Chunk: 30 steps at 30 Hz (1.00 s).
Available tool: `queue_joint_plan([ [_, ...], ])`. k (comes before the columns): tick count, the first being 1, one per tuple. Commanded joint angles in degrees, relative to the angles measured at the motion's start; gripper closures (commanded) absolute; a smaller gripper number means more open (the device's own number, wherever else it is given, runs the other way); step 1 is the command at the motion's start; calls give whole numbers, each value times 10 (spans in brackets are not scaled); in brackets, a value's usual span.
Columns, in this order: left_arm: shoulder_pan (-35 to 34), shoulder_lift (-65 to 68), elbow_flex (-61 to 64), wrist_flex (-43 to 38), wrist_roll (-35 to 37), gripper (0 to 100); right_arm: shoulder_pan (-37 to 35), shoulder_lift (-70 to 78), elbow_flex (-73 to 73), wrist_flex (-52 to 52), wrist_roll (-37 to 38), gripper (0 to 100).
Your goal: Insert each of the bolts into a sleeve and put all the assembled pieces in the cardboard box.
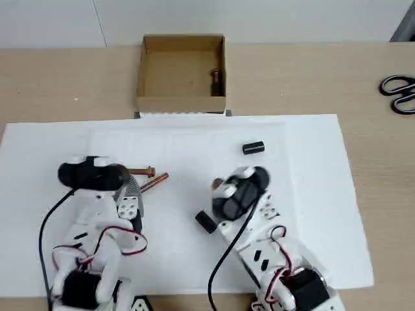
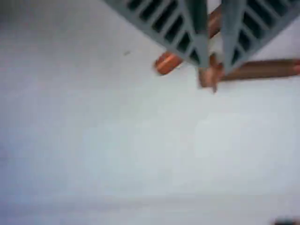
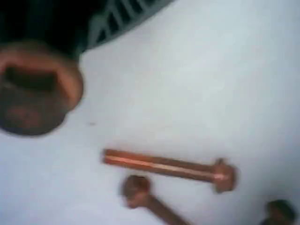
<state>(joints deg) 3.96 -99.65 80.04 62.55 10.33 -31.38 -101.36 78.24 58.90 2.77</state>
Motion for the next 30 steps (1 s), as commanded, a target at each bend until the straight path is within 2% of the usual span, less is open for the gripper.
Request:
queue_joint_plan([
  [1,-12,-2,52,-53,-3,994,58,-1,-37,-33,-6,995],
  [5,-15,-4,103,-54,-3,994,102,36,-98,-44,-4,995],
  [11,-16,-4,128,-65,-4,994,128,206,-217,-104,-3,995],
  [21,-11,-4,131,-69,-24,994,128,603,-491,-237,-3,995],
  [30,-11,-4,131,-69,-24,994,126,970,-849,-254,-4,995],
])
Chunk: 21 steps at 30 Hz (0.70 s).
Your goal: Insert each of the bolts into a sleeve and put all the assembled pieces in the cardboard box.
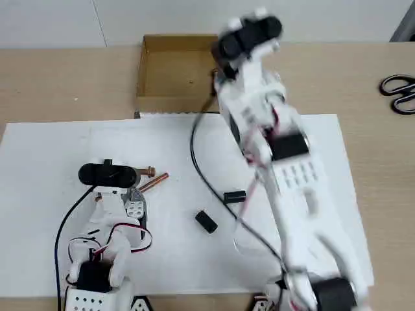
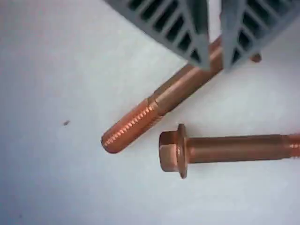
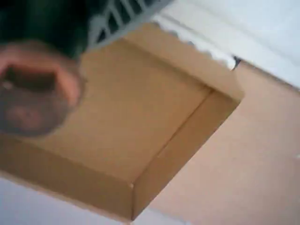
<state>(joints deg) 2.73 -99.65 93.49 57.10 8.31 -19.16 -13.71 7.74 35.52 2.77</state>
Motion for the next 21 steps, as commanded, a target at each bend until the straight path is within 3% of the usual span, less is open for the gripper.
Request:
queue_joint_plan([
  [1,2,-4,-3,-14,-4,994,4,133,-184,-20,-4,995],
  [16,1,-4,-3,-14,-3,994,-9,593,-621,-17,-2,995],
  [21,2,-4,-3,-14,-3,994,-21,657,-697,42,59,991],
])
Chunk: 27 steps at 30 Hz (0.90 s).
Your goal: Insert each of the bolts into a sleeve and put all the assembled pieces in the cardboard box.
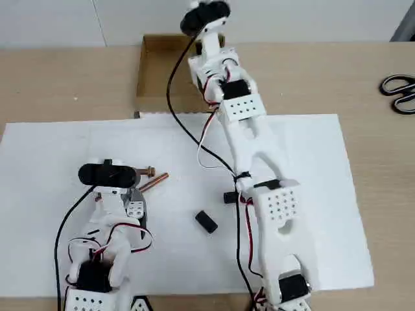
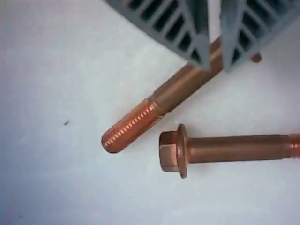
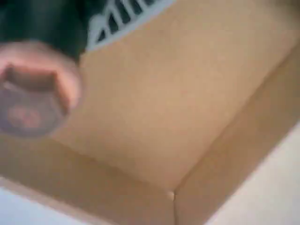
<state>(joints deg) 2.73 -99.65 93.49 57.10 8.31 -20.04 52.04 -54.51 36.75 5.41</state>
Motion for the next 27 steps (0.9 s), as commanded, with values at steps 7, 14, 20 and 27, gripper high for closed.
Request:
queue_joint_plan([
  [7,2,-4,-3,-14,-3,994,-20,10,-115,127,36,879],
  [14,3,-4,-3,-14,-3,994,-21,7,-246,294,36,805],
  [20,3,-4,-3,-14,-3,994,-21,7,-423,491,35,844],
  [27,2,-4,-3,-14,-3,994,-20,-68,-414,619,15,920],
])
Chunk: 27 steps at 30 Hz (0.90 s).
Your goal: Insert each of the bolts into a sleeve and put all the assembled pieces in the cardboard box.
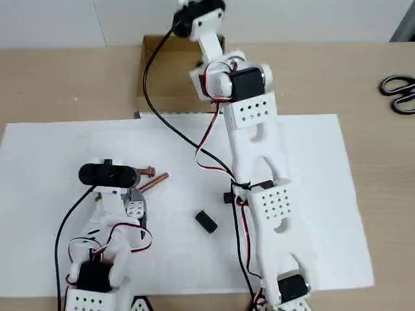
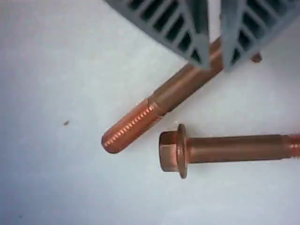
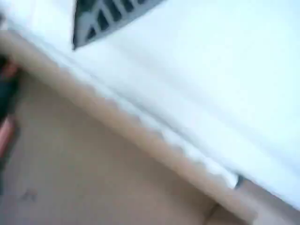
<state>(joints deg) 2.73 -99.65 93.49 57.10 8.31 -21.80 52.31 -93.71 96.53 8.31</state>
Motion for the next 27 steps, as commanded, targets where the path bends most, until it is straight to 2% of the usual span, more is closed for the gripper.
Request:
queue_joint_plan([
  [1,2,-4,-3,-13,-3,994,-2,-80,-17,22,-27,931],
  [6,-2,-4,-3,-13,-1,994,-13,-131,91,31,-65,992],
  [13,-3,-4,-3,-11,1,994,-46,-353,458,26,-109,938],
  [19,-30,-4,-3,-11,7,994,-58,-502,713,23,-111,919],
  [27,-63,-4,0,-13,29,994,-58,-588,918,22,-95,916],
])
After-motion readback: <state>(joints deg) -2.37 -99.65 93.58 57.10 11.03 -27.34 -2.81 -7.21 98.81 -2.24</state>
